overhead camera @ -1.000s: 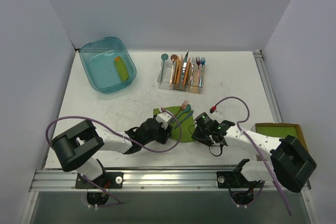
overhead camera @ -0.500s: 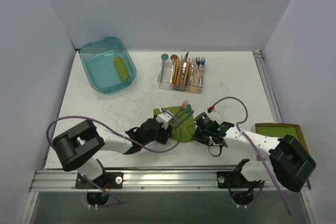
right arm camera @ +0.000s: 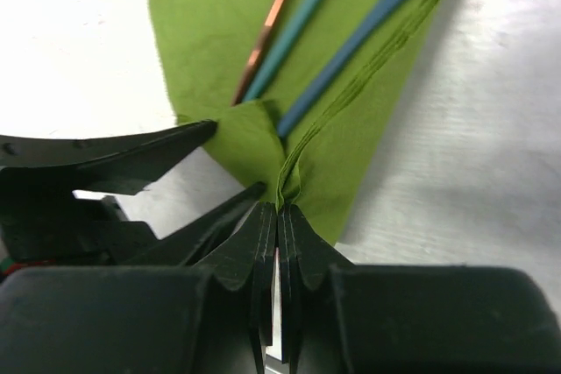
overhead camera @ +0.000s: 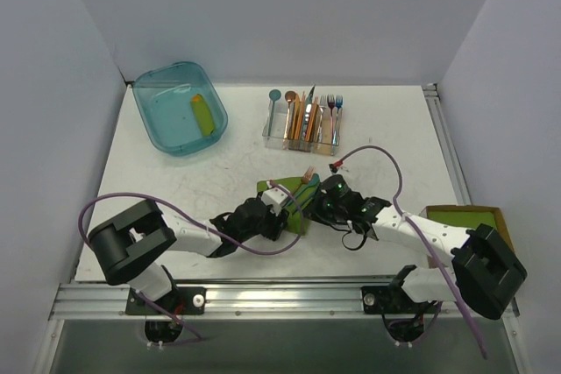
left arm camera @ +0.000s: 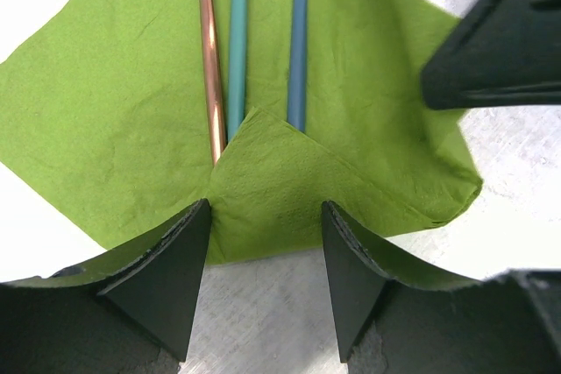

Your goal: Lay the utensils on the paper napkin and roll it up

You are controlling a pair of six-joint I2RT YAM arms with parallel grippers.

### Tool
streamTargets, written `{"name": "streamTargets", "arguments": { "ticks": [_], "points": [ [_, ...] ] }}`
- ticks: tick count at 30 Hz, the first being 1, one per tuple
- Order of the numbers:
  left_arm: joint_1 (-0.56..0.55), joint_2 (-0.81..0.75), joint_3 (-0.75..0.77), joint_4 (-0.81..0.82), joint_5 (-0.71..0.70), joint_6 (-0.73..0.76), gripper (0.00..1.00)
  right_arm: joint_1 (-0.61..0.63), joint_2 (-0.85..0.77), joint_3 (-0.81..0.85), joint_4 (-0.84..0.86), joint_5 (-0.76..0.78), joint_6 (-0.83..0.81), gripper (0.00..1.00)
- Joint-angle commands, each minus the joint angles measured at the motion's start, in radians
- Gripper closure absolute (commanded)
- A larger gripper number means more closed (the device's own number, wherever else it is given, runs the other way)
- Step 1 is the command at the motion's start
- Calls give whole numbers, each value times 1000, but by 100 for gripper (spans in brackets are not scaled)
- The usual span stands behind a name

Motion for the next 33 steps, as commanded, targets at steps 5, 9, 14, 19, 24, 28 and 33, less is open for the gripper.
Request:
{"name": "streamTargets", "arguments": {
  "ticks": [5, 9, 14, 19, 24, 28, 33],
  "points": [
    [-11, 9, 11, -3, 16, -7, 38, -17, 106, 104, 146, -88, -93, 100],
    [-14, 6, 8, -4, 13, -7, 38, -36, 169, 129, 201, -125, -109, 100],
    [-14, 6, 5, -3, 11, -8, 38, -56, 228, 153, 265, -171, -129, 100],
    [-14, 8, 1, 0, 10, -8, 38, -66, 289, 176, 307, -211, -141, 100],
    [-17, 2, -5, -1, 5, -8, 38, -75, 333, 196, 344, -235, -150, 100],
    [-15, 0, -5, -3, 5, -10, 38, -82, 389, 213, 376, -272, -150, 100],
    [-20, -18, -5, -24, -4, -13, 38, -83, 429, 224, 405, -290, -155, 100]
  ]
}}
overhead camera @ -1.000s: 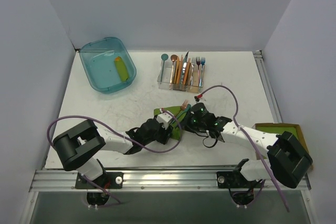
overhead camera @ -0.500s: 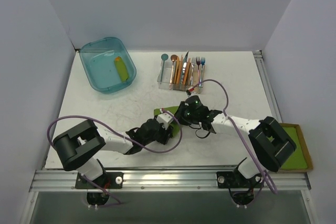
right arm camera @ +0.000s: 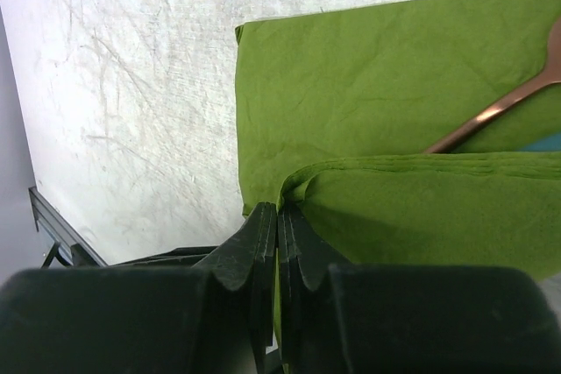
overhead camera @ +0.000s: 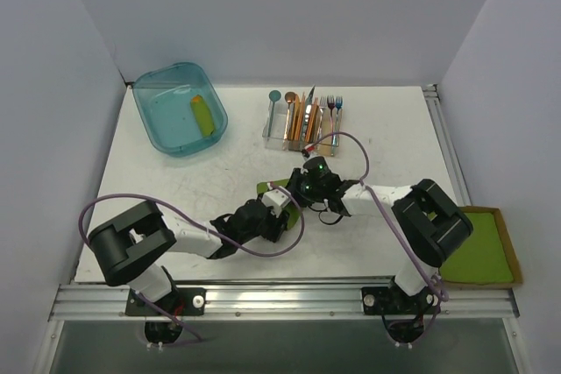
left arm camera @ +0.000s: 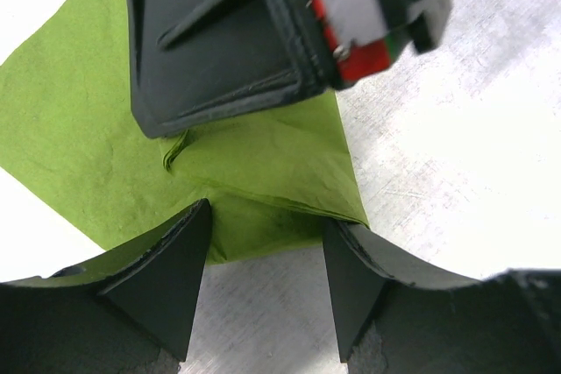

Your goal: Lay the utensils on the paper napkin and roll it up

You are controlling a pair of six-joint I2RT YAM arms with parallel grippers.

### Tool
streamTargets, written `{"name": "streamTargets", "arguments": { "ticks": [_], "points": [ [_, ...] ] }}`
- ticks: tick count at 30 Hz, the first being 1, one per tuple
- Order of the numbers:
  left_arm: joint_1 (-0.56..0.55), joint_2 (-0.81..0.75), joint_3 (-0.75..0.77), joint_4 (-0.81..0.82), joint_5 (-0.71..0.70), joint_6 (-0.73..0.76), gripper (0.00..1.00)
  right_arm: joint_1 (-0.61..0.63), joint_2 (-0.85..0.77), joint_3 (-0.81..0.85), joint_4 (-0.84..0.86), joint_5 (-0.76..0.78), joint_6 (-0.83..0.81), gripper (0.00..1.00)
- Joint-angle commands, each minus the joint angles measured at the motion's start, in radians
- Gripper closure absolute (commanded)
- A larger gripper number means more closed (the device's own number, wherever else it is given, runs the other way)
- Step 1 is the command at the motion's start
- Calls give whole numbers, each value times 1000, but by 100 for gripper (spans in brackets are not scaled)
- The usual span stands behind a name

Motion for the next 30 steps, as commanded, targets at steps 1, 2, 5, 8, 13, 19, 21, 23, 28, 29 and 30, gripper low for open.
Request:
{"name": "streamTargets", "arguments": {
  "ticks": [1, 2, 5, 8, 13, 19, 21, 23, 28, 29, 30],
  "points": [
    [-10, -24, -8, -26, -3, -15, 38, -6, 21, 42, 60, -35, -19, 100],
    [-12, -29, -12, -29, -6, -17, 38, -8, 27, 42, 67, -40, -19, 100],
    [-12, -56, -15, -49, -9, -22, 38, -9, 41, 37, 86, -48, -22, 100],
    [-12, -81, -10, -78, -11, -26, 38, -12, 56, 37, 97, -51, -22, 100],
    [-12, -119, -16, -92, -11, -29, 38, -18, 94, 42, 117, -66, -28, 100],
    [-15, -174, -15, -140, -20, -35, 38, -18, 125, 41, 137, -77, -34, 100],
    [-13, -211, -16, -157, -27, -38, 38, -18, 134, 39, 143, -78, -31, 100],
    [-13, -254, -15, -190, -38, -42, 38, -17, 137, 36, 149, -80, -31, 100],
    [-13, -319, 2, -252, -64, -60, 43, -18, 141, 24, 169, -85, -25, 100],
    [-15, -323, 7, -255, -66, -60, 43, -18, 142, 22, 171, -86, -25, 100],
    [-13, -325, 11, -253, -60, -60, 44, -18, 142, 22, 171, -88, -23, 100]
  ]
}}
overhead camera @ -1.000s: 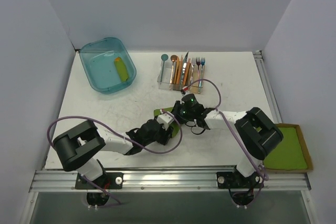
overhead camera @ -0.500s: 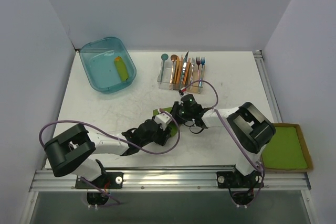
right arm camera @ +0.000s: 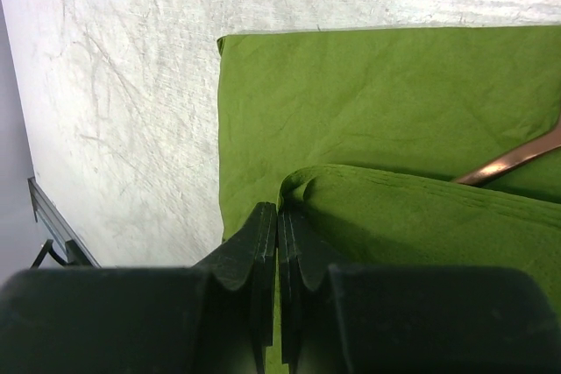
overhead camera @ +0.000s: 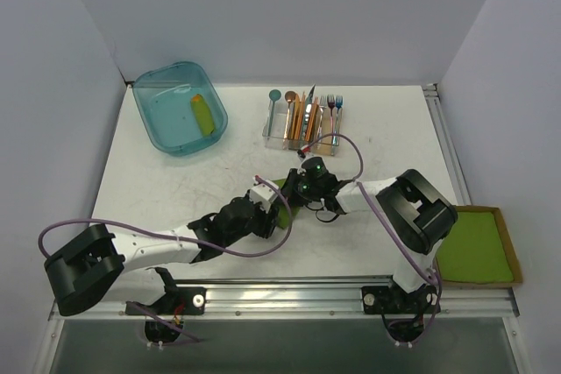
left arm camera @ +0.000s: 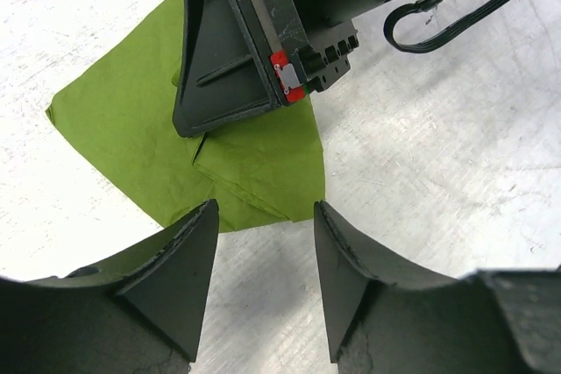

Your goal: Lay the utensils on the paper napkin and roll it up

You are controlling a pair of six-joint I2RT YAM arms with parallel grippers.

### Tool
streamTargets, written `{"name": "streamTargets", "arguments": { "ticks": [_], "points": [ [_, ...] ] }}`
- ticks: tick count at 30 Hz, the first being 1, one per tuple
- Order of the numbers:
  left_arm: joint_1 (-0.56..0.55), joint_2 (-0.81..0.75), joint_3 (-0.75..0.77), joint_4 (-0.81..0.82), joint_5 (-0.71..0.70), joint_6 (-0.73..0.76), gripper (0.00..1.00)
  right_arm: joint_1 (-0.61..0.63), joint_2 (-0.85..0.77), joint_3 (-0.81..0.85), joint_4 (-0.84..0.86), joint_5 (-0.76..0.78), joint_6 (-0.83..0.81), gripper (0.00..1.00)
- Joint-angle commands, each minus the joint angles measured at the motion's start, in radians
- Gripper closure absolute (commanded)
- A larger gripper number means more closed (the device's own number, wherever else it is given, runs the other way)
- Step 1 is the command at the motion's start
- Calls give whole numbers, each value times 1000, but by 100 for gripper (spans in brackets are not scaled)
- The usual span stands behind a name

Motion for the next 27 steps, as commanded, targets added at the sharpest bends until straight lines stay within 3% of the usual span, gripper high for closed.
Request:
{"name": "streamTargets", "arguments": {
  "ticks": [1, 15, 27],
  "points": [
    [-7, -22, 32, -20, -11, -10, 44, -5, 18, 16, 37, -21, -5, 100],
    [-7, 168, 92, 124, 44, 31, 53, -6, 7, 13, 46, -27, 1, 100],
    [-15, 254, 26, 204, 22, 14, 56, -22, 0, 47, 30, -32, -3, 99]
  ]
}}
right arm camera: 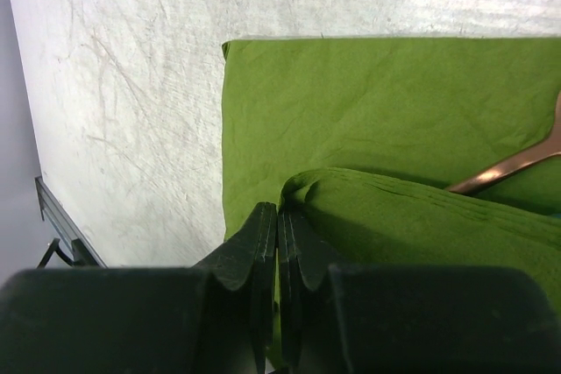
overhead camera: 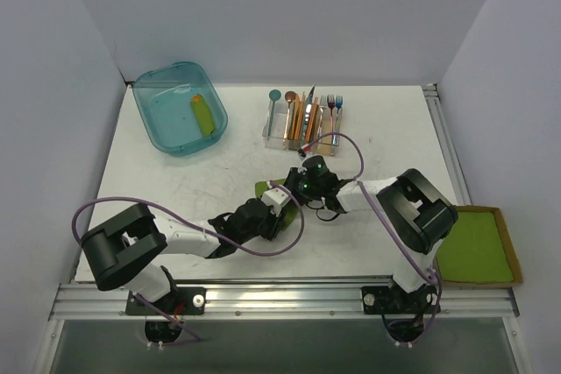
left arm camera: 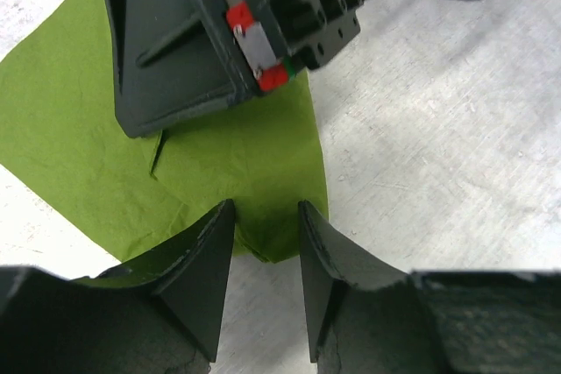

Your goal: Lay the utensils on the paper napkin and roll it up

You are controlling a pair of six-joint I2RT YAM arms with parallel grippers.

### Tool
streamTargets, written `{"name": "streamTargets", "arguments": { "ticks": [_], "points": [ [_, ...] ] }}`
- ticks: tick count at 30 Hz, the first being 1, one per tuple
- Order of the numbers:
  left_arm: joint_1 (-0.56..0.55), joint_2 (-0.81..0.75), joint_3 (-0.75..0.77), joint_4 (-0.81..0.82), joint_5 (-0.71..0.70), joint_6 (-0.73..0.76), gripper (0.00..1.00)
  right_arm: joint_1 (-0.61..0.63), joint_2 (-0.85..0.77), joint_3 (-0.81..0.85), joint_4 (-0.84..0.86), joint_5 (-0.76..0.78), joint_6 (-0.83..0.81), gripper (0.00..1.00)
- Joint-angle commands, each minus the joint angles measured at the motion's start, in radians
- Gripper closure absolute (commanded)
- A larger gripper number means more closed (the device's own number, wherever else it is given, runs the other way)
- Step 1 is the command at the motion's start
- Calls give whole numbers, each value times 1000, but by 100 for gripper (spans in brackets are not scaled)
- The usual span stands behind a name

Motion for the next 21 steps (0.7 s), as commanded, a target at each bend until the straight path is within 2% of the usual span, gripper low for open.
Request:
{"name": "streamTargets", "arguments": {
  "ticks": [1, 5, 6, 8, 9, 10, 12, 14, 16, 21],
  "points": [
    [-7, 20, -23, 87, -2, -12, 56, -14, -3, 49, 23, -17, -4, 98],
    [-7, 20, -50, 120, 3, -22, 57, -25, -12, 55, 27, -11, -5, 91],
    [-10, 18, -55, 123, 3, -26, 57, -28, -15, 55, 35, -11, -5, 85],
    [-11, 15, -69, 129, 3, -29, 57, -38, -18, 53, 47, -16, -4, 79],
    [-10, 14, -73, 138, 1, -33, 57, -45, -20, 49, 69, -20, -4, 71],
    [-10, 15, -77, 143, 1, -33, 57, -49, -21, 38, 90, -45, -2, 68],
    [-10, 15, -83, 147, 1, -36, 57, -74, -37, 7, 213, -83, 21, 54],
    [-11, 15, -84, 152, 1, -36, 57, -86, -55, -26, 267, -112, 27, 47],
    [-11, 15, -84, 155, 1, -38, 57, -95, -69, -37, 273, -115, 21, 44],
    [-10, 23, -81, 158, 0, -38, 57, -111, -127, -86, 279, -121, 23, 46]
  ]
}}
